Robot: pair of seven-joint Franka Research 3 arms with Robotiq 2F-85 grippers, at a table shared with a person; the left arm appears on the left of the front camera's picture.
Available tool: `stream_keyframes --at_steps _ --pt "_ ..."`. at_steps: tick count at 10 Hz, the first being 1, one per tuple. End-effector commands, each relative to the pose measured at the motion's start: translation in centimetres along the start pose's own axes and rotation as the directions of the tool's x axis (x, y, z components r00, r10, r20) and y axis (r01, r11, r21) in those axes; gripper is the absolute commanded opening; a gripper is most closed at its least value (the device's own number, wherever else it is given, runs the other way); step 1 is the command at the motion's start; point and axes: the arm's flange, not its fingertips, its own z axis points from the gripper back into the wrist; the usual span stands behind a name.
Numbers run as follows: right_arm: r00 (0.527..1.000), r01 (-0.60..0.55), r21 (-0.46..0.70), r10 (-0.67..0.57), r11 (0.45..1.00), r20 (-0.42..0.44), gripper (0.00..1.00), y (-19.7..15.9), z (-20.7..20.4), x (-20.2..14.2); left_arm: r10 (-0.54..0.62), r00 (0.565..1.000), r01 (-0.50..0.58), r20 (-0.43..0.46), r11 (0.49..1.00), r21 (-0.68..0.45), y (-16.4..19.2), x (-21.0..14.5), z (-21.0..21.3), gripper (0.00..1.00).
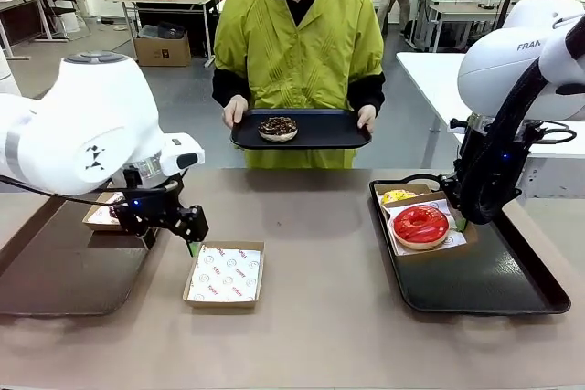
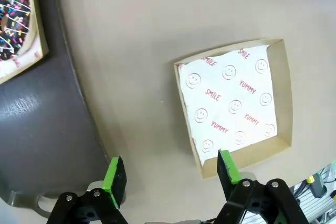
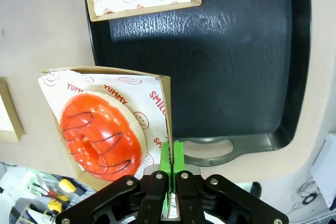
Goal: Individually package the donuts and arrange them on the tray.
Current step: Place the picked Paper togo box on the Handle tray while simultaneously picking up another Paper togo box from the table with the other hand.
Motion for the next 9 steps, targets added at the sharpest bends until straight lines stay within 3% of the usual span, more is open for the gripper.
stream_keyframes --at_steps 1,9 --pt "1.000 -0.001 0.003 0.001 1.000 0.001 0.02 0.03 0.11 -0.09 -0.009 1.000 0.009 0.007 1.000 0.001 0.80 0.22 0.43 0.91" --pt "1.000 -0.001 0.003 0.001 1.000 0.001 0.02 0.03 0.11 -0.09 0.011 1.000 -0.011 0.002 1.000 -0.008 0.79 0.33 0.16 0.91"
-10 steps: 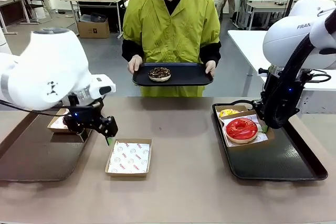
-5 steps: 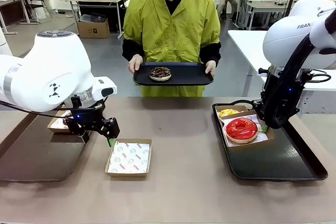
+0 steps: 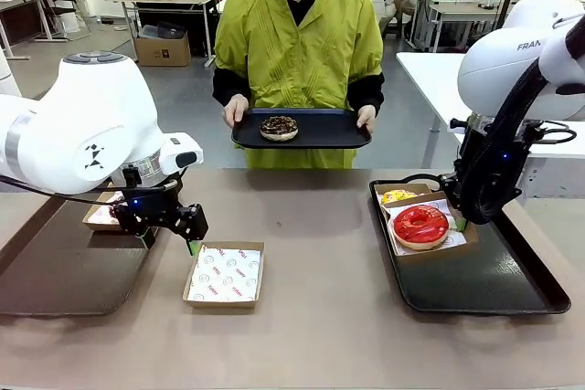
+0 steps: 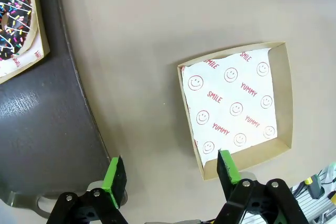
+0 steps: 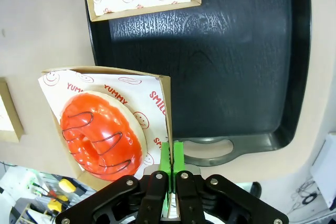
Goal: Individually package the donuts and arrange them on the tray.
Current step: Place the picked Paper togo box on the Handle tray while simultaneously picking up another Paper togo box from the table with the other hand.
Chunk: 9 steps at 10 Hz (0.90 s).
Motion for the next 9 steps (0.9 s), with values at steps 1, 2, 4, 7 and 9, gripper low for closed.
stream_keyframes --at_steps 1,2,4,7,9 --pt "1.000 0.000 0.000 0.000 1.000 0.000 0.02 0.0 0.0 0.0 0.067 0.997 -0.065 0.025 0.997 -0.051 1.0 -0.4 0.6 0.91" --pt "1.000 0.015 -0.006 -0.015 1.000 0.000 0.02 -0.8 -0.5 0.4 0.102 0.995 -0.100 0.023 0.993 -0.069 1.2 -0.6 0.5 0.91" --pt "1.000 0.027 -0.013 -0.026 1.000 0.016 0.02 -2.7 -1.4 -0.1 0.139 0.990 -0.139 0.005 0.988 -0.070 0.1 -0.6 -0.1 0.91" --pt "0.998 0.054 0.009 -0.055 0.998 0.010 0.02 -6.4 -2.4 -0.5 0.151 0.988 -0.152 -0.026 0.988 -0.040 -1.5 -0.1 -2.2 0.91" --pt "0.999 0.040 0.011 -0.041 0.999 0.009 0.02 -8.5 -3.1 -0.5 0.167 0.985 -0.168 -0.045 0.986 -0.010 -2.4 0.2 -3.4 0.91"
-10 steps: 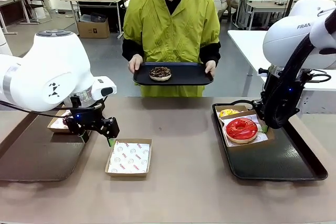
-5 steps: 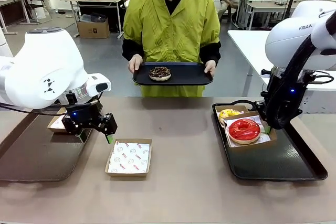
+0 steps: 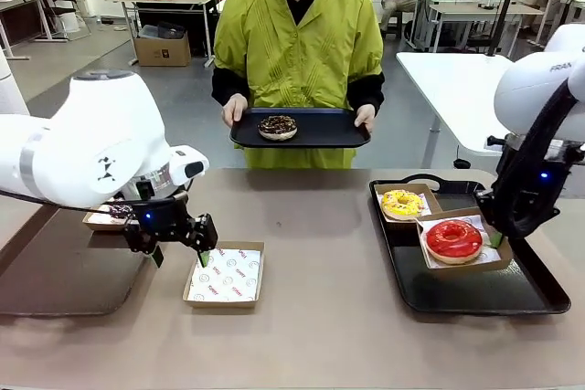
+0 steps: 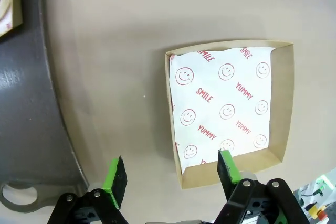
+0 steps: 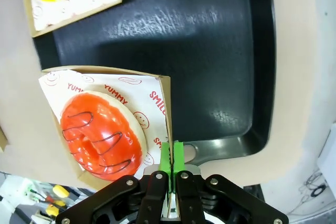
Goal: Individually package the donuts and arrange them on the tray.
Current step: Place the picked Paper togo box on the Handle tray while simultaneously picking up another Paper togo box from the table with the other hand.
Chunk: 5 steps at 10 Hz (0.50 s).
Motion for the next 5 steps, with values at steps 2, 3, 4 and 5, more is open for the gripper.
stream_keyframes --at_steps 2,3,4,5 --pt "0.998 -0.047 0.002 0.047 0.999 0.035 0.02 -2.6 -1.3 0.0 0.046 0.999 -0.046 0.019 0.999 0.020 -1.5 1.0 -0.9 0.91" --pt "0.998 -0.045 0.007 0.045 0.999 0.036 0.02 -3.2 -1.9 0.4 0.049 0.999 -0.050 0.012 0.999 0.017 -1.6 1.2 -1.1 0.91" --pt "0.999 -0.045 0.014 0.044 0.999 0.028 0.02 -3.6 -2.5 0.7 0.054 0.998 -0.054 0.012 0.998 0.024 -1.8 1.3 -1.3 0.91" --pt "0.999 -0.046 0.024 0.045 0.999 0.028 0.02 -3.8 -2.9 1.0 0.057 0.998 -0.058 0.022 0.998 0.032 -1.8 1.4 -1.3 0.91"
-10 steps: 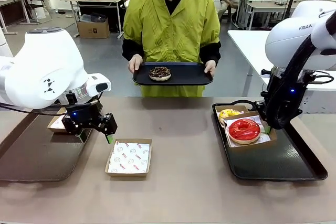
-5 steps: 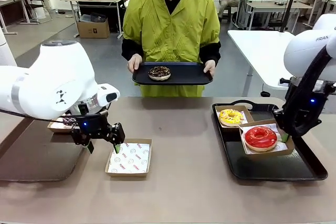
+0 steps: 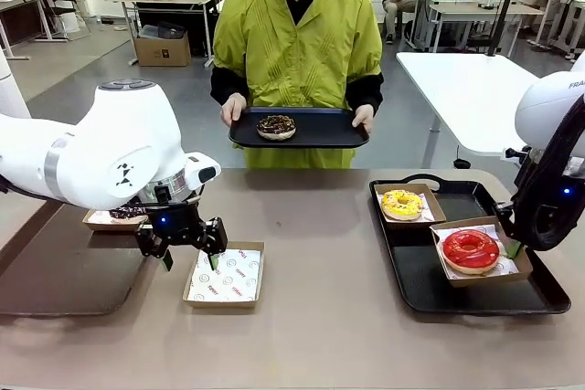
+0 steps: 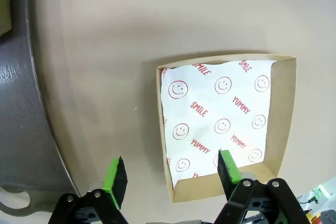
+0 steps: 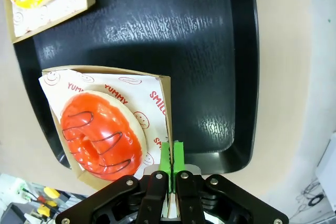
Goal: Individually package the donuts and arrange them on the tray.
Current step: Place the picked Paper togo box on the Handle tray while simultaneously picking up another Paper togo box from the table with the other hand.
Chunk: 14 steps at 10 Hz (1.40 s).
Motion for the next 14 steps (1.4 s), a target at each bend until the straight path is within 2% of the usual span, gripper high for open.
stream_keyframes --at_steps 1,9,10,11,12,13,14 --pt "1.000 -0.023 0.006 0.023 1.000 0.020 0.02 -0.8 -1.2 0.6 0.030 0.999 -0.031 0.044 0.999 0.040 -0.9 0.4 -0.4 0.91" --pt "1.000 -0.011 0.012 0.011 1.000 0.005 0.02 -1.3 -2.3 1.8 0.024 1.000 -0.025 0.017 0.998 0.062 -1.1 1.6 -1.7 0.91" --pt "1.000 -0.008 0.017 0.008 1.000 0.001 0.21 -1.3 -2.4 1.8 0.004 1.000 -0.005 0.012 0.999 0.032 -1.0 1.8 -1.8 0.64" --pt "1.000 -0.023 0.019 0.023 1.000 -0.002 0.62 -1.3 -2.4 1.8 0.010 1.000 -0.010 0.007 0.999 0.039 -1.0 1.7 -1.8 0.31" --pt "1.000 -0.016 0.026 0.017 1.000 -0.006 0.81 -1.3 -2.4 1.8 0.015 1.000 -0.015 0.003 0.999 0.038 -1.1 1.7 -1.7 0.04" --pt "1.000 -0.015 0.029 0.015 0.999 -0.010 0.66 -1.3 -2.4 1.8 0.017 1.000 -0.017 0.003 0.999 0.035 -1.0 1.7 -1.6 0.00" --pt "1.000 -0.015 0.027 0.016 1.000 -0.012 1.00 -1.2 -2.4 1.8 0.017 1.000 -0.017 0.005 0.999 0.034 -1.0 1.7 -1.5 0.00"
